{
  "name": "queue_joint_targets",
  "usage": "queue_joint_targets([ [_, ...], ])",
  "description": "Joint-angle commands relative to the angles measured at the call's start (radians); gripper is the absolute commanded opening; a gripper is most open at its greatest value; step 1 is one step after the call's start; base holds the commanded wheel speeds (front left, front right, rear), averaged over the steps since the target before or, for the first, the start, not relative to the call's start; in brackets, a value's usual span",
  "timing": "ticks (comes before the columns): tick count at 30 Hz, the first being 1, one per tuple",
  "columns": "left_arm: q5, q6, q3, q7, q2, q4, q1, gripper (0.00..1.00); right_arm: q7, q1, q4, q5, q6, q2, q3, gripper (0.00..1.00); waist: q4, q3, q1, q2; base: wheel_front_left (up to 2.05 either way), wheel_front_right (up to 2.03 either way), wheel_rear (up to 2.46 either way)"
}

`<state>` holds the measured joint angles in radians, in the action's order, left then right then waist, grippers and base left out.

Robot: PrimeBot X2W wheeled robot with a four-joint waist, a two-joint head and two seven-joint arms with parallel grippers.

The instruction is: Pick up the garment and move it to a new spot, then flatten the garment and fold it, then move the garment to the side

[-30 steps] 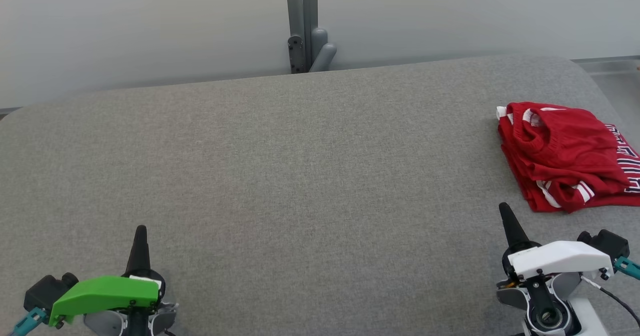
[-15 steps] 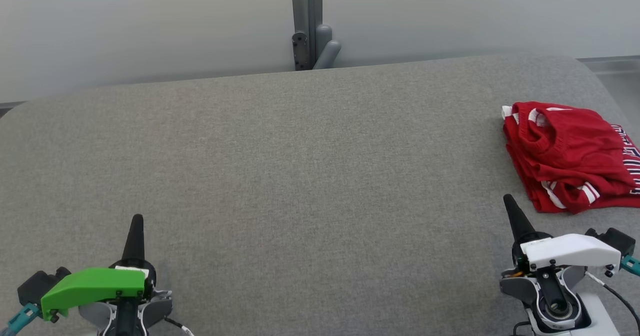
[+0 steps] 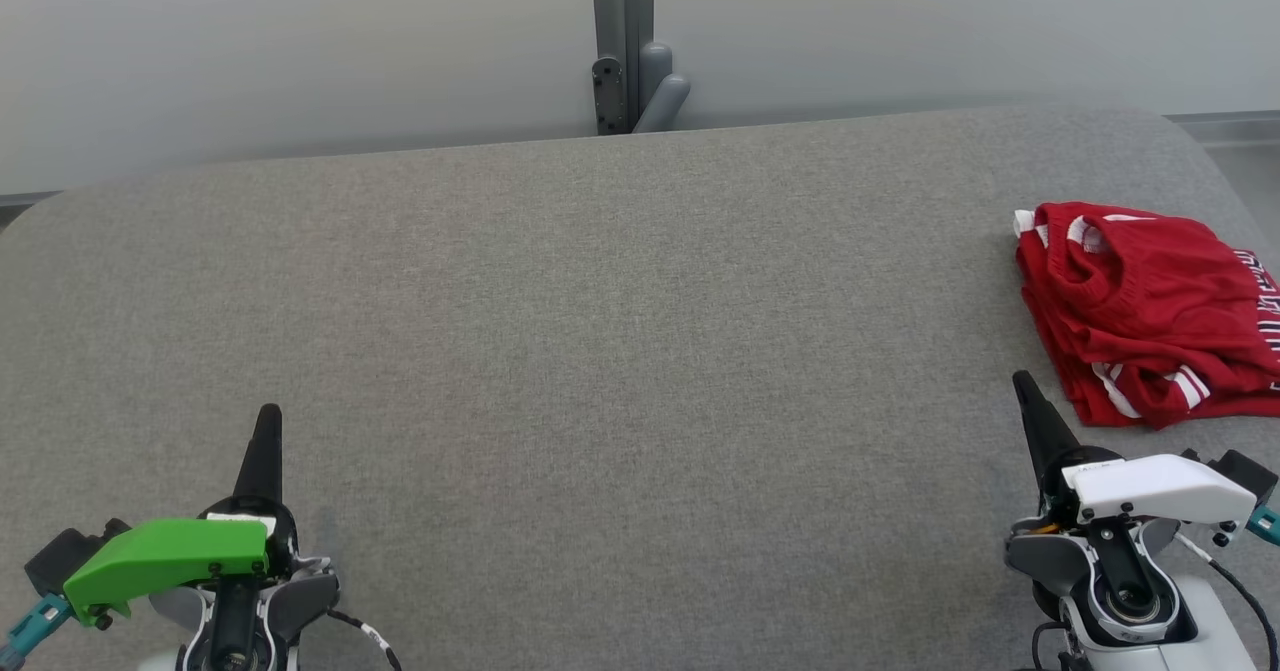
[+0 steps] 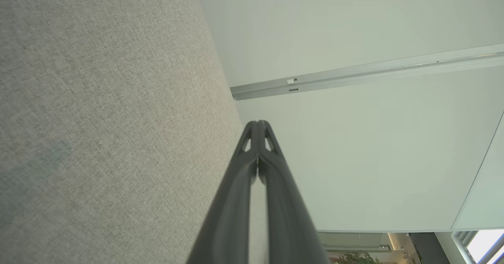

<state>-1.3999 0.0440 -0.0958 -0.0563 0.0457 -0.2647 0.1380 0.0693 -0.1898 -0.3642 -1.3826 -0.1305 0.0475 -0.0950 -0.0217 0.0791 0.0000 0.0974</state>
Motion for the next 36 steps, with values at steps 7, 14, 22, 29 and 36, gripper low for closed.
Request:
queue_joint_targets([
  [7,-0.077,0.0,-0.012,-0.021,0.006,0.018,0.028,0.0,0.02,-0.022,0.01,-0.077,0.0,0.007,-0.014,0.0,0.006,0.004,0.0,0.0001,0.0,0.0,0.0],
  [14,-0.116,-0.001,-0.017,-0.032,0.007,0.023,0.037,0.0,0.031,-0.026,0.011,-0.123,0.0,0.008,-0.021,0.0,0.01,0.007,0.0,0.0001,0.0,0.0,0.0],
  [22,-0.167,-0.001,-0.023,-0.047,0.007,0.03,0.046,0.0,0.046,-0.033,0.013,-0.18,0.0,0.009,-0.03,0.0,0.016,0.012,0.0,0.0001,0.0,0.0,0.0],
  [29,-0.209,-0.002,-0.026,-0.057,0.007,0.037,0.051,0.0,0.056,-0.039,0.014,-0.223,0.0,0.009,-0.037,0.0,0.021,0.015,0.0,0.0001,0.0,0.0,0.0],
  [36,-0.204,-0.001,-0.026,-0.056,0.007,0.036,0.051,0.0,0.055,-0.037,0.014,-0.222,0.0,0.01,-0.035,0.0,0.021,0.015,0.0,0.0001,0.0,0.0,0.0],
])
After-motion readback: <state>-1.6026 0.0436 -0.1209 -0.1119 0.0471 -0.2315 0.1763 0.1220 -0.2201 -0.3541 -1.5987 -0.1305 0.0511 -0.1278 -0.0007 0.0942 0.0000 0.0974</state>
